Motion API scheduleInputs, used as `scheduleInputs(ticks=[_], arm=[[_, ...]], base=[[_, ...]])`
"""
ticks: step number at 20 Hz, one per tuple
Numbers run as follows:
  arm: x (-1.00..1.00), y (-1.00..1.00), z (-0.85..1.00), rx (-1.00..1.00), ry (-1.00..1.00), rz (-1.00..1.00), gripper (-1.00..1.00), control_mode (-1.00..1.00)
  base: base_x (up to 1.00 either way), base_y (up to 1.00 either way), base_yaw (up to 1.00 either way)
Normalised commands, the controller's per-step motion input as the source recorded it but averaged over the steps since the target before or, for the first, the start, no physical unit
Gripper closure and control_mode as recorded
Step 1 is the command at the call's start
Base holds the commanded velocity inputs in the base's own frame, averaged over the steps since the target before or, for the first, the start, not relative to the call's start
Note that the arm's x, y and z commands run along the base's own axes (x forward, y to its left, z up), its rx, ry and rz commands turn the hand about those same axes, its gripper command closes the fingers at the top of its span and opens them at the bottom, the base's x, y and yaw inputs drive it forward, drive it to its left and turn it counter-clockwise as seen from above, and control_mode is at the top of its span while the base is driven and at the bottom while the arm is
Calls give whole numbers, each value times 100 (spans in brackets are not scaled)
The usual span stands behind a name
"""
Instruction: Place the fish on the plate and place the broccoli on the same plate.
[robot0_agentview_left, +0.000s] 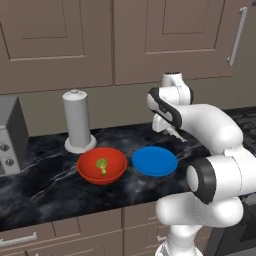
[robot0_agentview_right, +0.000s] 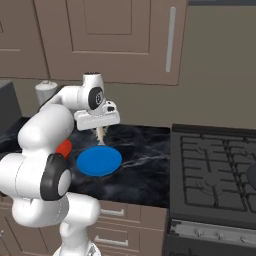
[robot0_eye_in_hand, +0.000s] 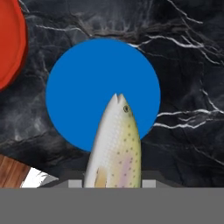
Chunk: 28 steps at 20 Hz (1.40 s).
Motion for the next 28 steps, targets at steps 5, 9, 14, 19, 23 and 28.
scheduleInputs(ticks=[5,9,14,19,23,28], arm=[[0,0,0,0,0,0,100,100],[1,0,0,0,0,0,100,-100],[15,13,-14,0,-2,-2,100,-100],[23,26,-33,0,-6,-8,100,-100],[22,10,-45,0,-1,-4,100,-100],[5,-19,-51,0,0,-1,100,-100]], base=[[19,6,0],[0,0,0],[0,0,0],[0,0,0],[0,0,0],[0,0,0]])
